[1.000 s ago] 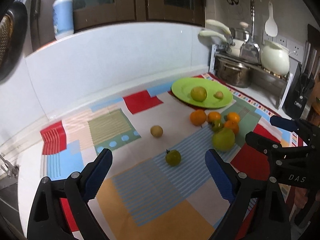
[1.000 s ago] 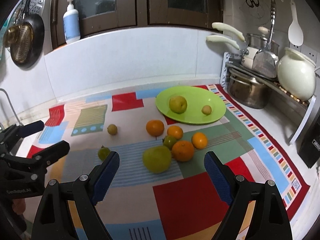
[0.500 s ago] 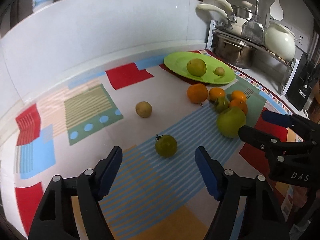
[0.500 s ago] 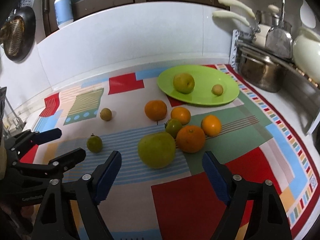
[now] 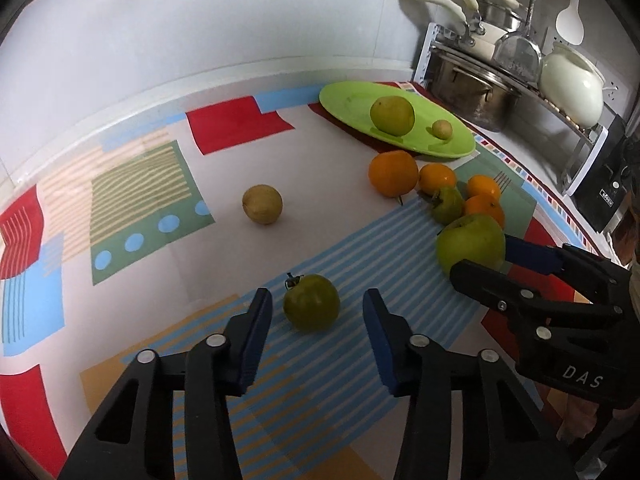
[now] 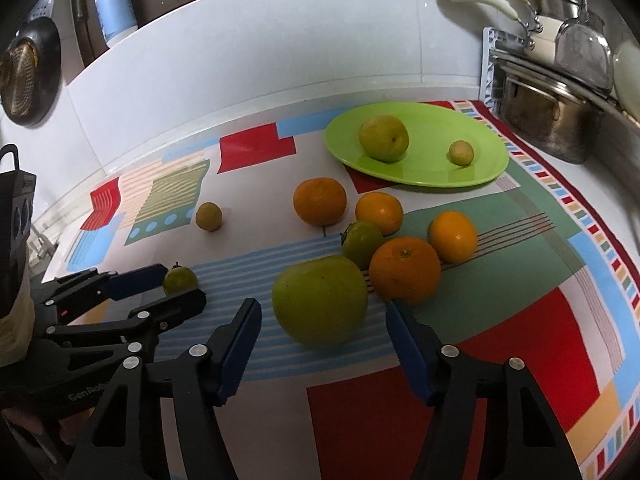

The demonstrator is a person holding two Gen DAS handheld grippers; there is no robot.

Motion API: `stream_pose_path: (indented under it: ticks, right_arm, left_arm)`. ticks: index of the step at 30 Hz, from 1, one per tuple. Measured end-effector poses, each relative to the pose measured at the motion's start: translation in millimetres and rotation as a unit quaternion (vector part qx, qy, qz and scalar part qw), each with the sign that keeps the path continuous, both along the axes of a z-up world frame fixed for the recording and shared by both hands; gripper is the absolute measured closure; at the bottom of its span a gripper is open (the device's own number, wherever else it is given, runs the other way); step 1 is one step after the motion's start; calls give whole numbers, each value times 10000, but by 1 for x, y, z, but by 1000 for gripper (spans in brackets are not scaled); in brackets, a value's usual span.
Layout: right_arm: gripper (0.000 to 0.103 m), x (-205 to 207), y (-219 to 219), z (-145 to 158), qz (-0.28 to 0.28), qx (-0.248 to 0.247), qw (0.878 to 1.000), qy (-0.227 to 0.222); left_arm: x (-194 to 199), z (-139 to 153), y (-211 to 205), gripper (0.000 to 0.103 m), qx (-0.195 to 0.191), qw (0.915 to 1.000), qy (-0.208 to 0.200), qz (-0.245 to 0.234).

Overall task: Organize fruits
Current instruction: 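Grasp the small green tomato with the left tool while the right tool grasps the large green apple, then lift and carry both held fruits over the light-green plate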

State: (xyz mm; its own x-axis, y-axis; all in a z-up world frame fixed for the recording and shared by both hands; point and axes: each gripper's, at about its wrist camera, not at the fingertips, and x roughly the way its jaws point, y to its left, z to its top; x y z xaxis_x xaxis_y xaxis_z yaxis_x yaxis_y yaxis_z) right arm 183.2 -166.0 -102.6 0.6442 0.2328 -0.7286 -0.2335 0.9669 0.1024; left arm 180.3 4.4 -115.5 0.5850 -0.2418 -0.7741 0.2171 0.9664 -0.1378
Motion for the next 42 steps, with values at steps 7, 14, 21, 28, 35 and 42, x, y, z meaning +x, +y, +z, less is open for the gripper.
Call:
stream_pose_path:
  ticks: [7, 14, 21, 28, 35, 42]
  right_arm:
    - [52, 6, 3, -7, 66, 12, 9999, 122]
    - [52, 5, 0, -7, 92, 104, 9998, 169]
    - [52, -2, 3, 2, 122, 141, 9998, 70]
    - [52, -14, 3, 19, 165, 176, 9996, -123]
    - [52, -23, -8, 44, 158, 186, 9988, -414]
    - [52, -20, -24, 69, 117, 286, 9975, -641]
  left_arm:
    - [5, -3, 2, 75, -62, 10000, 59, -3]
    - [3, 2, 1, 75, -149, 9999, 18, -59]
    - [-5, 16, 2, 75, -169, 9997, -145, -62]
    - [-14, 35, 0, 75, -227, 9992, -328, -72]
    - [-22, 64, -14, 75, -204, 9975, -654, -160]
    - [-18, 93, -29, 75, -185, 9943, -1022, -253]
